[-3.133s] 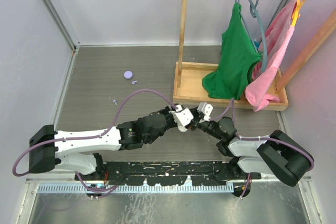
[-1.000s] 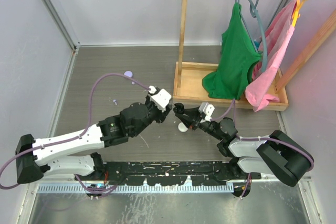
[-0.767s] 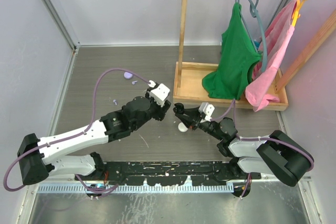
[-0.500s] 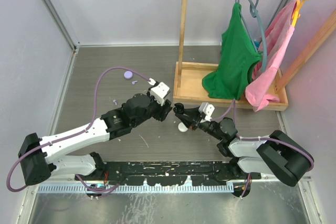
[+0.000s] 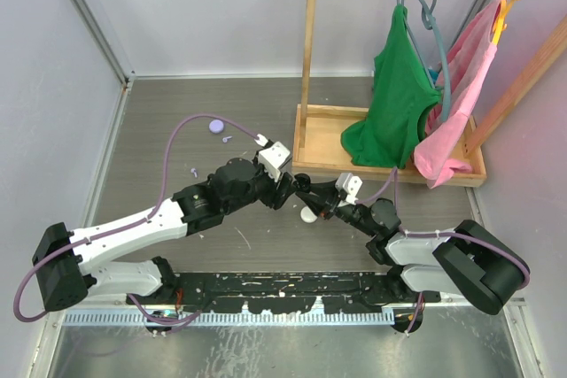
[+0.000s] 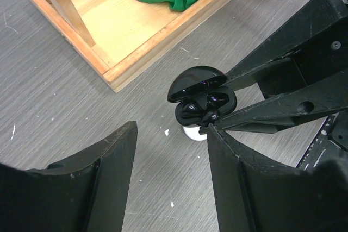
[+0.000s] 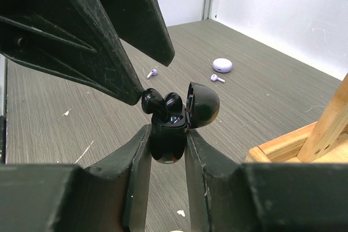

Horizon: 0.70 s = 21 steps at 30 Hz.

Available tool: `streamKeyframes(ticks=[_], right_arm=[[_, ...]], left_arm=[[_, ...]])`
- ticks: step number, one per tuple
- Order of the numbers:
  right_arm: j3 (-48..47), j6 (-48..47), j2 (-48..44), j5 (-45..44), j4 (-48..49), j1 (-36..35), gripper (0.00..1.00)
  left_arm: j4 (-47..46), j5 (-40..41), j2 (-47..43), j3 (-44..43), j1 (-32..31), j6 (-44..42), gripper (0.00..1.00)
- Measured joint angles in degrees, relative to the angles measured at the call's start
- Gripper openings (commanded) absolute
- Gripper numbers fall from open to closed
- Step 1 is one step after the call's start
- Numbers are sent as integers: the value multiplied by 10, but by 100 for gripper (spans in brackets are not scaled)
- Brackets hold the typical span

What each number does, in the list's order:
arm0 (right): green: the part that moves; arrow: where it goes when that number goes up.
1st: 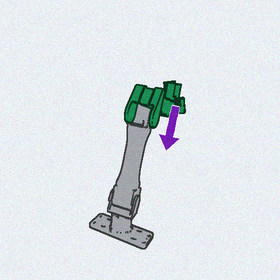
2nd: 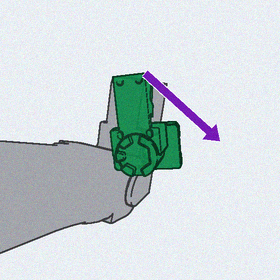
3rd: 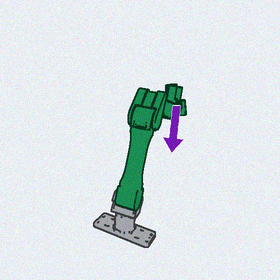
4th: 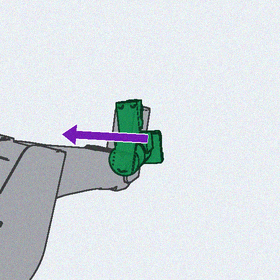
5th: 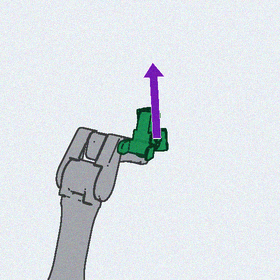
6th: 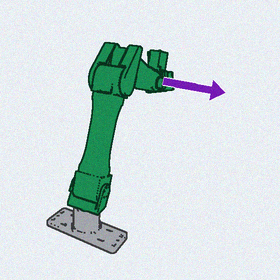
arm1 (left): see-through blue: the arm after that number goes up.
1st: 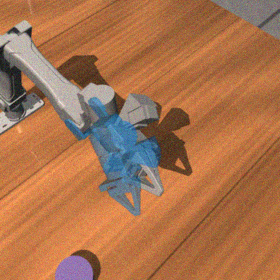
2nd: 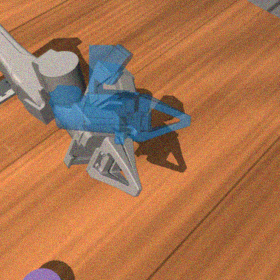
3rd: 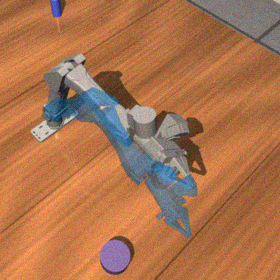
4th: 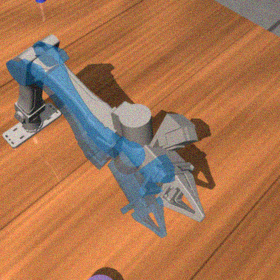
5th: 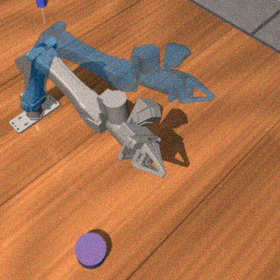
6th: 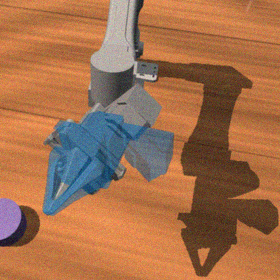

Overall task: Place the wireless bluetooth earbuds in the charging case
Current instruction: Adjust the earbud with the charging case.

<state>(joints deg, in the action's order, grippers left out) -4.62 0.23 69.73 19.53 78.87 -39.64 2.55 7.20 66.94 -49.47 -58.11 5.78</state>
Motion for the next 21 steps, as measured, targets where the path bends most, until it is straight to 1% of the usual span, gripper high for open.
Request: streamKeyframes(ticks=[21], right_arm=[[0, 3, 0, 0, 0, 0, 1]], left_arm=[[-1, -32, 1, -8, 0, 40, 59]])
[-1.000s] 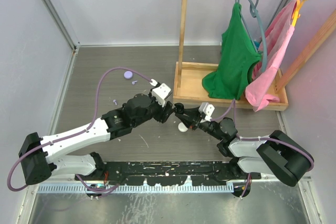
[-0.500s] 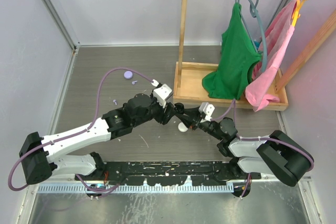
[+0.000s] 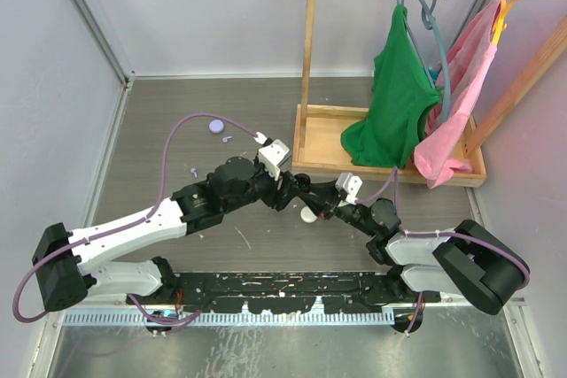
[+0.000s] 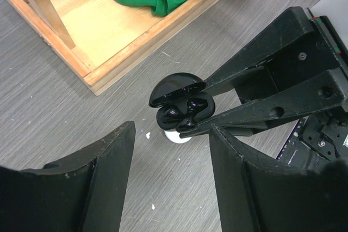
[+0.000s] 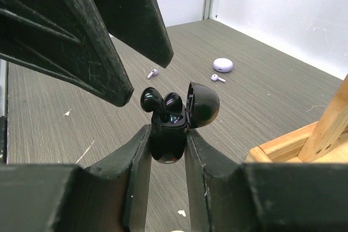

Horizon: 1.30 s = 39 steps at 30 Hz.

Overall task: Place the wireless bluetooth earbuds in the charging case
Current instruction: Adjust the earbud with the charging case.

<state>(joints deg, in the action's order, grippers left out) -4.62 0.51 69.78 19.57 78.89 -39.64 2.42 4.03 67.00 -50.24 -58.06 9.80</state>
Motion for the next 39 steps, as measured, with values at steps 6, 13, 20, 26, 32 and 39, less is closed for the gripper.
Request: streamKeyframes(ticks=[6, 13, 20, 26, 32, 39], right_arm=[[0, 0, 0, 0, 0, 0, 1], [0, 8, 0, 9, 10, 0, 1], [0, 25, 8, 26, 38, 0, 1], [0, 35, 8, 37, 55, 0, 1], [0, 43, 8, 45, 68, 0, 1], [0, 45, 16, 48, 68, 0, 1]], left_arm=[[4, 0, -19, -1, 19, 3, 59], [-1, -35, -34, 5, 80, 17, 59], [-5, -94, -34, 31, 92, 20, 59], [-28, -128, -34, 35, 93, 26, 59], [-33, -146, -33, 36, 93, 28, 59], [-47, -166, -27, 36, 94, 31, 59]])
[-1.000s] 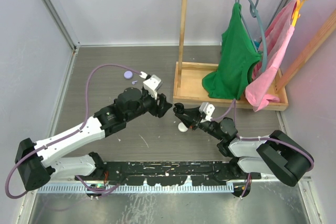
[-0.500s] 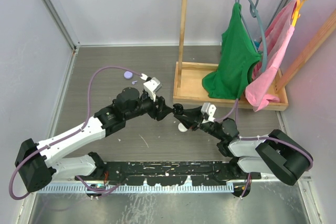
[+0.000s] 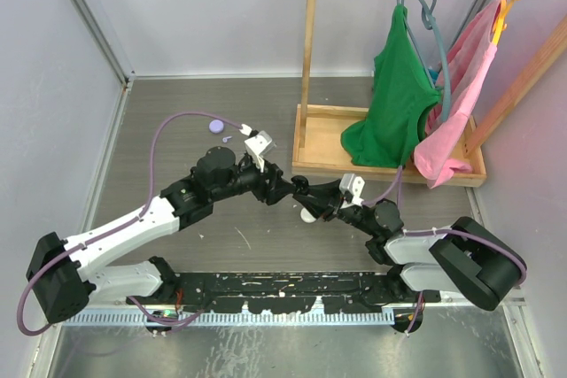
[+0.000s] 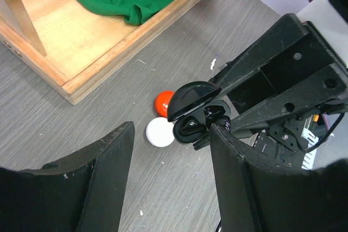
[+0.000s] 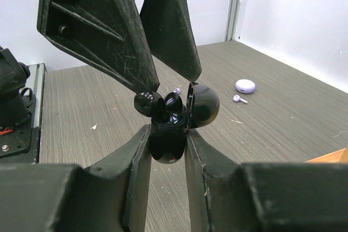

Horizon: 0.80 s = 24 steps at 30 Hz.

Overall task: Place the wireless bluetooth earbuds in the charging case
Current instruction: Adjust the earbud with the charging case.

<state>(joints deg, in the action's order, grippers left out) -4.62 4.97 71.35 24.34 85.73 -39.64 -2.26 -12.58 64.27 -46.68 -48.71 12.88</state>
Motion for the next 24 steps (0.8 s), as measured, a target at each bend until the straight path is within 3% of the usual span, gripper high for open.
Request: streamKeyframes(ticks=[15, 24], right_arm=[[0, 0, 4, 0, 1, 0, 1], [0, 2, 7, 5, 1, 0, 1]], left_arm=[[-18, -22, 25, 0, 0, 28, 61], [-9, -16, 24, -3, 2, 43, 68]])
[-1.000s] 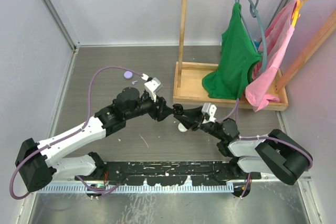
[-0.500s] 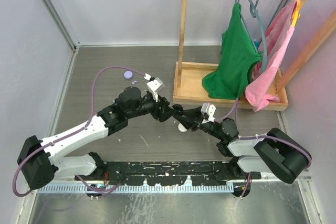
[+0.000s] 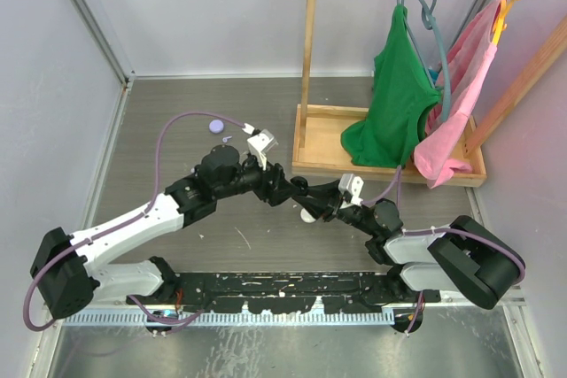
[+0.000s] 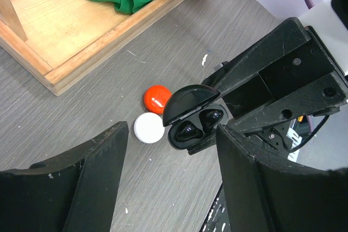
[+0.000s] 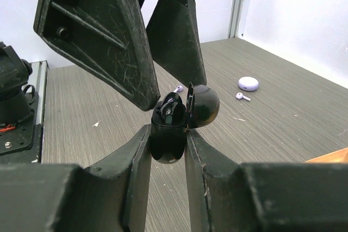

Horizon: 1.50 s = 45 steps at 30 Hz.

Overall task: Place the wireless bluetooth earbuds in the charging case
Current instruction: Adjust the earbud with the charging case, then close the charging case.

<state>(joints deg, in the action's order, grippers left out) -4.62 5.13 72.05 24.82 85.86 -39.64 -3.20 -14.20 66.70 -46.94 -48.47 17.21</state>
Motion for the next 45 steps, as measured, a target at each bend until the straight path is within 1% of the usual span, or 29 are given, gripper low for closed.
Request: streamKeyframes(ticks=[3, 10, 20, 23, 27, 38, 41, 45], right_arm=[[0, 0, 0, 5, 0, 0, 1], [-3, 5, 1, 33, 0, 0, 1], [-9, 14, 5, 66, 2, 0, 1], [-10, 15, 8, 68, 2, 0, 1], [-10, 16, 9, 69, 2, 0, 1], [-39, 31, 26, 75, -23, 4, 1], [-55, 40, 26, 74, -56, 4, 1], [-92, 57, 26, 65, -149, 4, 1]], left_arm=[[14, -17, -3, -7, 15, 5, 68], [13, -123, -4, -18, 71, 46, 69], [-20, -246, 59, -29, 72, 89, 66], [-26, -271, 76, -32, 72, 96, 65], [-30, -295, 74, -32, 72, 102, 65], [-21, -306, -14, -30, 73, 57, 66], [10, -269, -31, -31, 74, 39, 67], [81, -166, -41, -32, 79, 16, 69]])
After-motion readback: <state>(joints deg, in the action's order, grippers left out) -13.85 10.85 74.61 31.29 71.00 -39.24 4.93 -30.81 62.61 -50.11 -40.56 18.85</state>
